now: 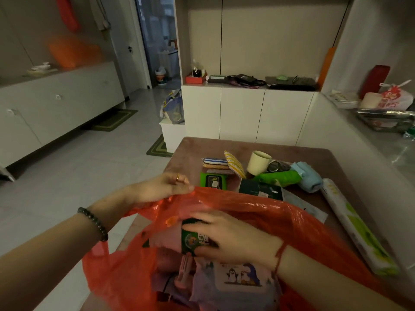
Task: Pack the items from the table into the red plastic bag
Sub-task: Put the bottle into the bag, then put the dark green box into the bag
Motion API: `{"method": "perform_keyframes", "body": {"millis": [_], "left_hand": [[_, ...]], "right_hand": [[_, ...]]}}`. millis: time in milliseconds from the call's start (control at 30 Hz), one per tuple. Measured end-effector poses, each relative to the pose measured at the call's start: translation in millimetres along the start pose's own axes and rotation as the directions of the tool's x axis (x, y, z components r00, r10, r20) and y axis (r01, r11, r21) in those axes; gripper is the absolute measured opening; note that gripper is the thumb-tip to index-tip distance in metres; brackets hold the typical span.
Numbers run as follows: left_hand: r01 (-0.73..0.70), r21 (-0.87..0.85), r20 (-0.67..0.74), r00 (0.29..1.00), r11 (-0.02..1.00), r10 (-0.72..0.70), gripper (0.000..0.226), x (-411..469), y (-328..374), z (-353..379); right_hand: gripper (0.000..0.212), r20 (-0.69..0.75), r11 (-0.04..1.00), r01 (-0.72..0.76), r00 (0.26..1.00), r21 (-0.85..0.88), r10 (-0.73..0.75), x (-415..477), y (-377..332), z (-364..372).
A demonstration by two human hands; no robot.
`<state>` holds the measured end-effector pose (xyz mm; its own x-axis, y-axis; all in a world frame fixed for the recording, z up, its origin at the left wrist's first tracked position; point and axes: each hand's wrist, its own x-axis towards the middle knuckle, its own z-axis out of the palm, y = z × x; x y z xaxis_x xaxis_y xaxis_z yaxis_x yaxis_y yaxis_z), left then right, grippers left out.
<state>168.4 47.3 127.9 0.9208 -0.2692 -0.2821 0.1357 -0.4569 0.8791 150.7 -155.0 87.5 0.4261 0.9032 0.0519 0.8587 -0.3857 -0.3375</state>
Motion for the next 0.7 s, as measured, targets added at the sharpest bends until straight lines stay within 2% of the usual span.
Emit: {"method": "perform_keyframes", "body": {"millis": [33,67,100,133,167,200,233,267,300,367,467,600,700], "left_hand": [[0.003,0.01,0.029,1.0,1.0,-0.003,0.015,0.5,-3.6,1.6],[0.004,0.004,0.05,0.999,1.0,-0.004,0.015,1.4,-6.4,2.3],[0.0,-0.015,0.058,0.998,1.0,0.001,0.016,2.8,-8.8,1.9],[-0.007,-0.037,0.055,0.998,0.999,0.009,0.017,4.5,-10.4,0.4],[-0.013,-0.061,0.047,0.999,0.998,0.016,0.02,6.3,-11.4,-1.7],[-0.02,-0.086,0.038,0.999,0.996,0.024,0.025,8.3,-12.5,-4.7],[-0.033,-0.105,0.027,0.999,0.994,0.036,0.031,10.9,-13.8,-7.6],[-0.045,-0.106,0.012,0.999,0.993,0.047,0.037,13.5,-15.8,-10.4],[-0.055,-0.105,0.001,0.998,0.993,0.056,0.043,15.7,-17.7,-12.5],[-0.067,-0.133,-0.01,0.998,0.989,0.067,0.052,20.3,-21.1,-15.6],[-0.088,-0.165,-0.024,0.996,0.982,0.085,0.056,25.5,-22.6,-17.5],[-0.085,-0.213,-0.052,0.996,0.973,0.075,0.063,28.4,-23.4,-20.4],[-0.073,-0.239,-0.085,0.995,0.968,0.054,0.052,27.0,-20.9,-19.7]], "right_hand": [[0.041,-0.045,0.985,-0.008,0.999,0.171,0.016,-2.7,5.8,-16.3],[0.029,-0.157,0.942,-0.028,0.984,0.334,0.085,-4.0,13.8,-34.5],[0.019,-0.298,0.876,-0.047,0.93,0.48,0.213,-3.8,28.8,-51.4],[0.017,-0.4,0.811,-0.083,0.837,0.58,0.372,-1.6,51.0,-63.7],[0.021,-0.45,0.789,-0.176,0.739,0.589,0.501,1.4,77.2,-71.2],[0.031,-0.457,0.794,-0.319,0.681,0.518,0.572,3.0,104.5,-74.2],[0.048,-0.396,0.782,-0.469,0.681,0.41,0.616,3.2,135.0,-70.7],[0.065,-0.277,0.762,-0.581,0.711,0.287,0.646,2.5,162.3,-62.2],[0.079,-0.152,0.75,-0.643,0.735,0.151,0.661,1.3,185.4,-49.5],[0.097,0.035,0.753,-0.651,0.754,-0.096,0.656,0.9,218.3,-17.5],[0.102,0.161,0.755,-0.622,0.74,-0.205,0.653,8.8,239.9,20.6],[0.115,0.114,0.686,-0.626,0.702,-0.371,0.703,19.1,256.1,41.4],[0.114,0.051,0.656,-0.636,0.701,-0.406,0.712,23.6,257.6,43.2]]}}
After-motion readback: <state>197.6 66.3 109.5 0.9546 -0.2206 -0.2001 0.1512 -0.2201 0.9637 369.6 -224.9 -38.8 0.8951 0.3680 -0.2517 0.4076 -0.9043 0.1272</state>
